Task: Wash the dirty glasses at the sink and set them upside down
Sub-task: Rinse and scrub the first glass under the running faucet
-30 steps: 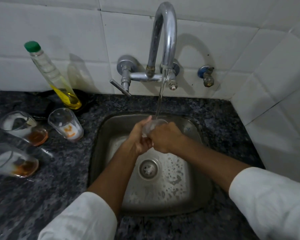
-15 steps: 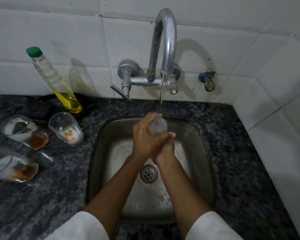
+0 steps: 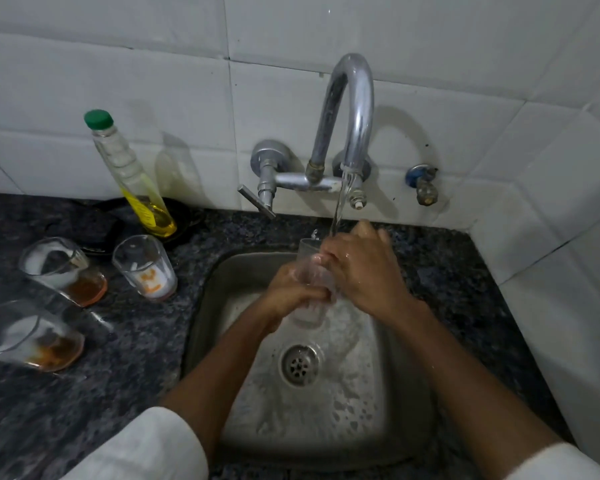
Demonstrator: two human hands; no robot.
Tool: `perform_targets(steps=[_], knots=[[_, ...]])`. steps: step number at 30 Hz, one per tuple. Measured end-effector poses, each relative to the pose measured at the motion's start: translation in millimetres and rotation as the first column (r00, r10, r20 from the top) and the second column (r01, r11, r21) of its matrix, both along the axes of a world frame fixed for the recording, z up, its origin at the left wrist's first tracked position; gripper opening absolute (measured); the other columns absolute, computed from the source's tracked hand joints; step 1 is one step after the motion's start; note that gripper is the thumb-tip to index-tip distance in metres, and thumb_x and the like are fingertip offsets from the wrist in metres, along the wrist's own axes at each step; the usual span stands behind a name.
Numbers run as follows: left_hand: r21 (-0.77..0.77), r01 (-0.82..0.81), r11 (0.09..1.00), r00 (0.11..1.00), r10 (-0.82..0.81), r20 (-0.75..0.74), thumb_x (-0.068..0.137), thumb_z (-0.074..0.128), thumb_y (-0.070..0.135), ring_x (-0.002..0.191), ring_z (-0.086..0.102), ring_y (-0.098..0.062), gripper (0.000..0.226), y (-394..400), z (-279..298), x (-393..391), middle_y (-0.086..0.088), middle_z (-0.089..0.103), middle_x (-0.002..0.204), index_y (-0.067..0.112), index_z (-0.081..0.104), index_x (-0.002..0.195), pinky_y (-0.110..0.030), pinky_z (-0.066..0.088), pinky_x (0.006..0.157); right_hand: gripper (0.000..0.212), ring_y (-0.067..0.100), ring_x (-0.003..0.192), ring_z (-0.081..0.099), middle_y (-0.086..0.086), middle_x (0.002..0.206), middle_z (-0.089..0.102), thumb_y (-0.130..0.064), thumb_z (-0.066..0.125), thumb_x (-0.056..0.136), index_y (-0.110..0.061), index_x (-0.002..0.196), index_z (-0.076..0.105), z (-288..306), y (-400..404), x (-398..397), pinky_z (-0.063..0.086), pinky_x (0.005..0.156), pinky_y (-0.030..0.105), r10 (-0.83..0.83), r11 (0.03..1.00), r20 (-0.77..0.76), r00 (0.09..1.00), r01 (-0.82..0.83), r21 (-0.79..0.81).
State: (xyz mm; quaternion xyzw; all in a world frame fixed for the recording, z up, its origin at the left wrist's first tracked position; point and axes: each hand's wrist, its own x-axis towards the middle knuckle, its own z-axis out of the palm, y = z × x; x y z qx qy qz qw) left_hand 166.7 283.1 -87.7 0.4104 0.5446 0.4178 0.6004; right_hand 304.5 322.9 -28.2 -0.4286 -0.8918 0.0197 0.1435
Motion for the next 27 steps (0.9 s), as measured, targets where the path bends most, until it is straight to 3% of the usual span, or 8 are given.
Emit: perform_targets(steps=[2,5,7,13,19,22,24,27], knots=[[0.049,-0.105,0.993,0.994,0.107,-0.037,0.065,0.078,-0.005,0.096,0.065,-0.016,0.054,3.4,1.1,2.0,-0.003,0.069,0.106,0.015,0.062,0.112,-0.025,0.056,0.075,0.020,0.013,0.084,0.040,-0.011,0.079,0.059,-0.035,0.052,0.095,-0.029,0.085,0.068,18.6,-1.5,2.3,0.026,0.073,0.033,-0.014,1.000,0.090,0.996,0.015,-0.012],[0.177,-0.196,0.964,0.970,0.217,-0.111,0.063,0.081,-0.004,0.087,0.062,-0.011,0.057,2.8,3.5,13.2,-0.008,0.066,0.105,0.008,0.056,0.113,-0.022,0.053,0.068,0.020,0.001,0.055,0.058,-0.003,0.066,0.066,-0.011,0.058,0.092,-0.012,0.080,0.073,26.0,0.4,2.0,0.042,0.058,0.023,-0.056,0.908,-0.243,0.968,-0.051,-0.416],[0.270,-0.282,0.920,0.928,0.334,-0.167,0.060,0.087,0.010,0.086,0.063,-0.014,0.056,2.9,3.5,18.8,-0.005,0.066,0.100,0.012,0.057,0.107,-0.029,0.055,0.071,0.022,0.000,0.042,0.056,-0.010,0.059,0.066,-0.002,0.057,0.091,-0.007,0.081,0.076,26.2,0.1,1.9,0.043,0.052,0.015,-0.105,0.899,-0.363,0.926,-0.068,-0.433],[0.186,0.129,0.974,0.974,-0.159,0.159,0.066,0.070,-0.014,0.096,0.067,-0.016,0.049,5.6,11.6,-8.7,-0.002,0.070,0.099,0.014,0.066,0.105,-0.032,0.058,0.080,0.018,0.003,0.044,0.057,-0.017,0.048,0.058,-0.008,0.060,0.091,-0.011,0.082,0.075,31.3,-2.1,2.5,0.045,0.054,0.012,-0.025,0.922,-0.423,0.906,-0.143,-0.360],[0.259,-0.354,0.899,0.803,0.434,-0.408,0.063,0.083,0.036,0.081,0.064,-0.008,0.045,2.7,10.7,32.6,0.011,0.063,0.087,0.033,0.054,0.097,-0.029,0.055,0.069,0.022,-0.004,0.039,0.054,-0.021,0.053,0.054,-0.003,0.057,0.093,-0.003,0.079,0.073,20.6,1.5,-3.8,0.041,0.046,0.009,-0.188,0.907,-0.390,0.901,0.008,-0.421],[0.176,-0.030,0.984,0.994,0.047,-0.094,0.071,0.081,0.011,0.099,0.065,-0.015,0.052,6.4,4.4,6.3,0.000,0.066,0.110,0.016,0.057,0.116,-0.030,0.057,0.080,0.020,0.000,0.039,0.051,-0.007,0.057,0.063,-0.005,0.059,0.091,-0.007,0.077,0.072,18.3,-1.0,2.1,0.042,0.049,0.014,-0.195,0.895,-0.463,0.864,-0.036,-0.444],[0.161,0.184,0.970,0.926,-0.226,0.301,0.070,0.073,-0.001,0.098,0.066,-0.019,0.047,3.7,-0.1,-10.1,-0.007,0.069,0.106,0.001,0.058,0.114,-0.033,0.056,0.083,0.019,0.000,0.042,0.052,-0.003,0.063,0.067,-0.005,0.060,0.090,-0.013,0.078,0.072,19.8,-3.3,2.9,0.045,0.051,0.016,-0.156,0.880,-0.489,0.858,-0.104,-0.464],[0.082,0.073,0.994,0.992,-0.081,0.095,0.063,0.076,0.013,0.094,0.067,-0.022,0.047,5.9,-3.5,-2.3,-0.006,0.070,0.098,0.001,0.064,0.107,-0.034,0.054,0.081,0.020,-0.003,0.041,0.055,-0.012,0.057,0.060,-0.004,0.058,0.092,-0.008,0.080,0.073,20.0,-1.3,-0.5,0.040,0.047,0.007,-0.149,0.890,-0.387,0.910,-0.047,-0.454]])
